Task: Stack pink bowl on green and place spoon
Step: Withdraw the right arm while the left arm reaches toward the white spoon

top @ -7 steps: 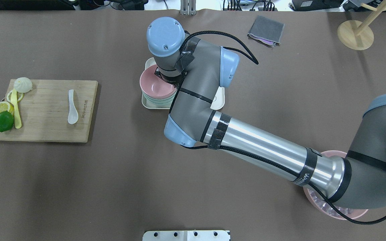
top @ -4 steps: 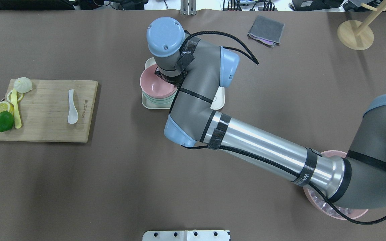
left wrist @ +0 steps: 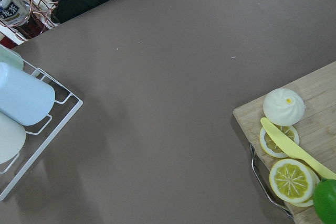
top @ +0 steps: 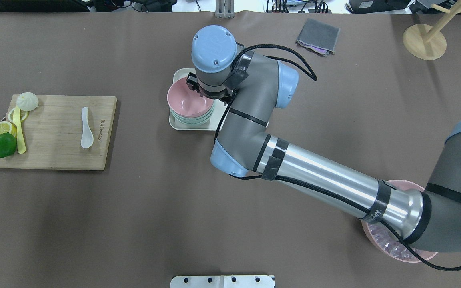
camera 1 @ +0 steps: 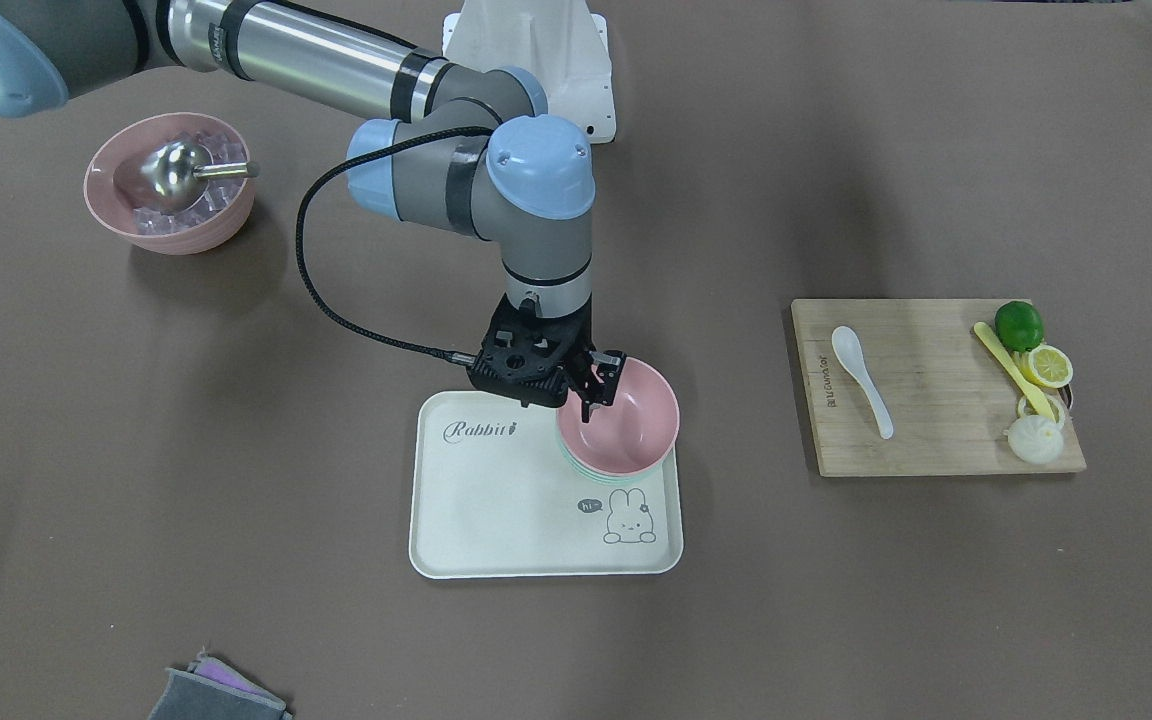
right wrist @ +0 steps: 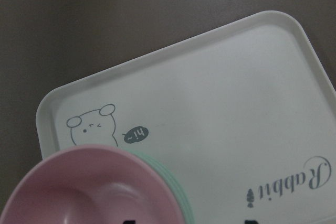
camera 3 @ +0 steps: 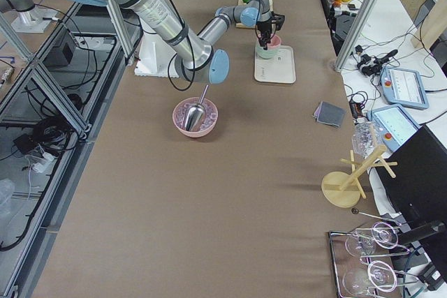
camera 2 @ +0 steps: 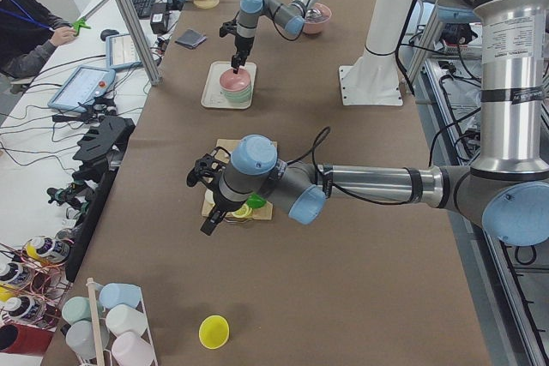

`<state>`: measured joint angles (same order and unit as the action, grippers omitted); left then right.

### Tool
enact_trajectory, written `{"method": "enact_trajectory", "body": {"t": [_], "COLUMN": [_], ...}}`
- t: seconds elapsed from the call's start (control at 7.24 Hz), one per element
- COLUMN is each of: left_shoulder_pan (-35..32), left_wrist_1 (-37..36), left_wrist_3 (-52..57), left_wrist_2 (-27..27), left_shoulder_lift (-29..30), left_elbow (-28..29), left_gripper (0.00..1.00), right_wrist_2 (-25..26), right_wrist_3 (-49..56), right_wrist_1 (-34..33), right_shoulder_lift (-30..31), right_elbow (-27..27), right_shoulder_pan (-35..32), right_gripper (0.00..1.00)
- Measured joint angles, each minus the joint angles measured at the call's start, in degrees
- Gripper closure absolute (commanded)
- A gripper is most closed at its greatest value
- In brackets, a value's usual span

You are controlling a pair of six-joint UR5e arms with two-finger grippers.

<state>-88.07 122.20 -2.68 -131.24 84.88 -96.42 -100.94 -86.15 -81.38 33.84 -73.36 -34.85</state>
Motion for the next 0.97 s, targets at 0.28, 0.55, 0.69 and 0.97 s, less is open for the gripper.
{"method": "enact_trajectory", "body": {"t": [0.28,0.55,0.69,0.97], "left_shoulder_pan": [4.77,12.41,17.07,27.97], "left_wrist_1": [1.40,6.17,7.35,7.68], "left_wrist_3": [-13.79,-31.51,-40.02,-54.49], "left_wrist_2": [0.17,1.10,3.69,13.84], "left_shoulder_lift": [1.78,3.96,5.67,10.25], "left_elbow": [-0.25,-0.40,-0.49,-0.36], "left_gripper": [0.02,0.02,0.02,0.03], "right_wrist_2": [-0.35,-3.59,-7.85,-17.66], "right_wrist_3": [8.50,20.84,28.95,46.89], "right_wrist_1": [-0.16,-0.23,-0.09,0.30], "right_shoulder_lift": [9.62,18.02,21.55,28.08], "right_elbow": [-9.75,-15.93,-17.11,-17.79], "right_shoulder_pan": [-3.47,-9.97,-14.57,-24.83], "right_gripper": [0.00,0.00,0.00,0.00]}}
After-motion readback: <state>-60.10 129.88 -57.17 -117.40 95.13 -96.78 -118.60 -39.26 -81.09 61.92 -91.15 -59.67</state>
